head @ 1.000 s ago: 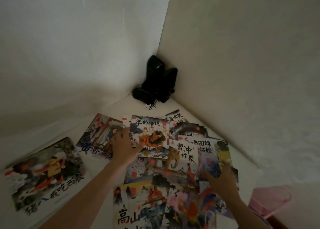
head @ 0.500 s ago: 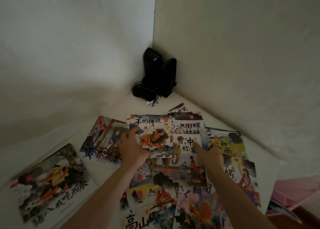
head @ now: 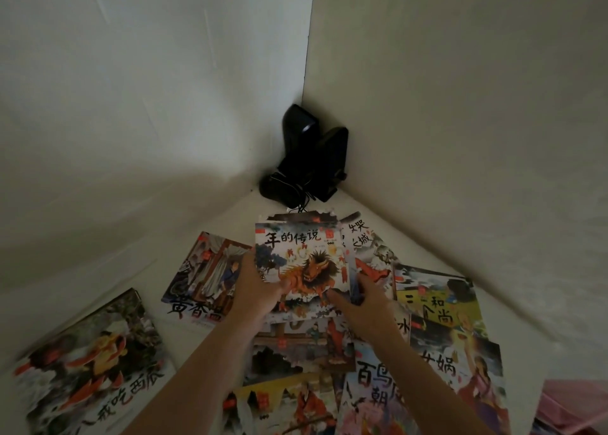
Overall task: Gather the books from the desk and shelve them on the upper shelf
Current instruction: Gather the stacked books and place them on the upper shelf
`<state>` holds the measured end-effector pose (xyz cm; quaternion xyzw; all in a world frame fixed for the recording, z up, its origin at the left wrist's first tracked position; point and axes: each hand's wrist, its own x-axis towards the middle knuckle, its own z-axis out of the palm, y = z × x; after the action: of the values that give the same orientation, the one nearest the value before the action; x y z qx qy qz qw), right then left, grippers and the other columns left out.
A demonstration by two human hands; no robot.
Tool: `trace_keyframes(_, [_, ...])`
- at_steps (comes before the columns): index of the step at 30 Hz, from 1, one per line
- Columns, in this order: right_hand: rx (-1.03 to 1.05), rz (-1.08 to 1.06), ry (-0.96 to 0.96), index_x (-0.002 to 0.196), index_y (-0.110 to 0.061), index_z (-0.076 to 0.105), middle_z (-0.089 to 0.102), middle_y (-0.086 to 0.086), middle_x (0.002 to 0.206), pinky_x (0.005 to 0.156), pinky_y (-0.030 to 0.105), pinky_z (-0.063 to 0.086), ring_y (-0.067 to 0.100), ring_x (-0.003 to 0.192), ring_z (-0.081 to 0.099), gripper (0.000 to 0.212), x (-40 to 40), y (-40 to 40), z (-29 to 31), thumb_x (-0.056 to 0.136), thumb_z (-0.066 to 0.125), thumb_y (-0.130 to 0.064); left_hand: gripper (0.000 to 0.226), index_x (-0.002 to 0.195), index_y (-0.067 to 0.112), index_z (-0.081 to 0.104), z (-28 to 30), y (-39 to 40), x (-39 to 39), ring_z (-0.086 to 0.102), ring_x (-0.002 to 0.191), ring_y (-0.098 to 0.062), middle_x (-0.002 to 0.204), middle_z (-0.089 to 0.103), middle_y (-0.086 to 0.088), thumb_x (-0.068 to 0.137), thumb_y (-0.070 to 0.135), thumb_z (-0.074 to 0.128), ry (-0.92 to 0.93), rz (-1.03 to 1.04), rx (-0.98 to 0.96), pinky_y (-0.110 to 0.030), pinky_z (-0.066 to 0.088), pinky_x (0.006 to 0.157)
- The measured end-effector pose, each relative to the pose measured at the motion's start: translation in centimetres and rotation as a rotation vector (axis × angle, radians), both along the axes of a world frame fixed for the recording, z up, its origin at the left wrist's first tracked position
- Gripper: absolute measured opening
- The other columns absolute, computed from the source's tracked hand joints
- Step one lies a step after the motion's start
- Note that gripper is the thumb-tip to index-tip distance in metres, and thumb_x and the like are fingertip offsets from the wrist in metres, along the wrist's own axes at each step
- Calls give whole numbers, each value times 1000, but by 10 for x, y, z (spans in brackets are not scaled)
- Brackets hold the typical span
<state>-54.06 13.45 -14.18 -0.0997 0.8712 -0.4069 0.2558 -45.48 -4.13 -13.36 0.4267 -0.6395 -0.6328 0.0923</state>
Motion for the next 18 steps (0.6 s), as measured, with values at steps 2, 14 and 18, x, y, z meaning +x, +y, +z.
trace_keyframes(2, [-56,1,41,105,-26,59,63,-8,94,76,30,53,12,86,60,46,-6,1,3,73,75,-54,66,134,23,43,15,-1,5,48,122,-9,126,52,13,79,7,76,110,-50,-65,-23,37,97])
trace_keyframes(14, [-510,94,230,118,-31,50,64,-10,110,85,31,57,13,103,65,52,-24,-28,61,75,77,-40,65,133,29,39,88,-38,3,53,113,4,121,57,19,80,22,76,300,-171,-396,-35,40,105])
trace_keyframes(18, [-532,100,130,129,-28,44,62,-7,121,91,31,55,10,110,63,72,-16,-26,50,69,82,-38,76,143,29,31,81,-42,14,46,123,0,134,49,22,80,26,75,256,-223,-326,-31,32,108])
